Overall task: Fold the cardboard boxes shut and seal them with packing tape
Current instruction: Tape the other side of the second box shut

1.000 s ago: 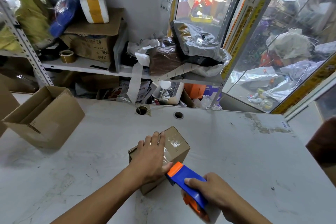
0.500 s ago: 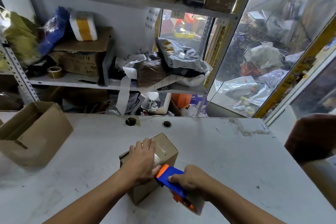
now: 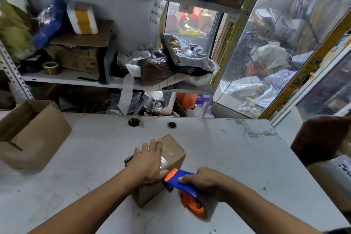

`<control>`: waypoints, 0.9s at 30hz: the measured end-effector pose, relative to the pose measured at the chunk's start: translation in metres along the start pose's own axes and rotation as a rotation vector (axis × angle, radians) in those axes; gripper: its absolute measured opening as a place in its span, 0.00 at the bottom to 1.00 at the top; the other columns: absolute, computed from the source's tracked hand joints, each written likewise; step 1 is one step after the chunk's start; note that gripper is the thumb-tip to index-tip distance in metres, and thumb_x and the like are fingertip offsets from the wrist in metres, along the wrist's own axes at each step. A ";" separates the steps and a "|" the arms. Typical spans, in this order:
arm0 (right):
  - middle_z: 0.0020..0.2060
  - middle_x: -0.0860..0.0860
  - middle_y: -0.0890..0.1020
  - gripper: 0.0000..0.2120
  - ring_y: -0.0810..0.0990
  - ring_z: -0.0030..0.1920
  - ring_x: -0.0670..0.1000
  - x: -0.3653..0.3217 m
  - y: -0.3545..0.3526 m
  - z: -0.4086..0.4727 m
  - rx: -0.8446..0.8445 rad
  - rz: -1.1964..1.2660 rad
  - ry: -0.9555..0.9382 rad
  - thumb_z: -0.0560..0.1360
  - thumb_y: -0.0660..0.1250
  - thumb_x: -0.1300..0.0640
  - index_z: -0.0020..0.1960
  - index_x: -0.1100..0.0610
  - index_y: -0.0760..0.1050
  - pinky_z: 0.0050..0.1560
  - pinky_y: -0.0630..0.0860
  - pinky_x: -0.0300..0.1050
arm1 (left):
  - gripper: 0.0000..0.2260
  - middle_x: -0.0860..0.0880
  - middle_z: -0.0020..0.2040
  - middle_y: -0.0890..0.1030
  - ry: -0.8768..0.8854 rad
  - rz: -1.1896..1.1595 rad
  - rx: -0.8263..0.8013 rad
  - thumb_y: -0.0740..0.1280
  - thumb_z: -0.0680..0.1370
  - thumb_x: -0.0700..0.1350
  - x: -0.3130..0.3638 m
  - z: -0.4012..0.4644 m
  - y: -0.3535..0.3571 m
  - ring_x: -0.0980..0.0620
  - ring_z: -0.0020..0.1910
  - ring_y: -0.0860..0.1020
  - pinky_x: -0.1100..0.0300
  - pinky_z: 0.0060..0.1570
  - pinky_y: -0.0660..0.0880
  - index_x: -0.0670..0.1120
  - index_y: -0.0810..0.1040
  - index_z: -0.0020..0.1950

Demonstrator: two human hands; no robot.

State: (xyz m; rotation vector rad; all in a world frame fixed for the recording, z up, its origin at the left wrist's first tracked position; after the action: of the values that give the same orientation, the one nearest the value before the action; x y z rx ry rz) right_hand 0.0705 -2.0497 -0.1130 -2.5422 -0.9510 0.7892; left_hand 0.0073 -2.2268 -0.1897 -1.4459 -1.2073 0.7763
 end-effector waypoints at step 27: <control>0.61 0.46 0.80 0.15 0.78 0.59 0.55 0.059 0.018 0.152 0.601 -0.471 -0.303 0.71 0.65 0.43 0.52 0.50 0.76 0.58 0.72 0.47 | 0.45 0.44 0.79 0.64 -0.335 -0.922 -0.305 0.68 0.77 0.63 -0.059 -0.028 0.010 0.45 0.67 0.75 0.54 0.58 0.79 0.55 0.42 0.82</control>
State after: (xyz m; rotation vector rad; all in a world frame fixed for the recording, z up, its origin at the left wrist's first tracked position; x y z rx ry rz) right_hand 0.0263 -2.0086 -0.2653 -1.6358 -1.1308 1.1158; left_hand 0.0194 -2.2908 -0.2004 -0.8189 -2.0880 0.1854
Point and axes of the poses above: each hand's wrist, its own z-axis towards the middle knuckle, its own y-axis out of the palm, x = y × z, the point moved 4 cm from there along z, towards the middle knuckle
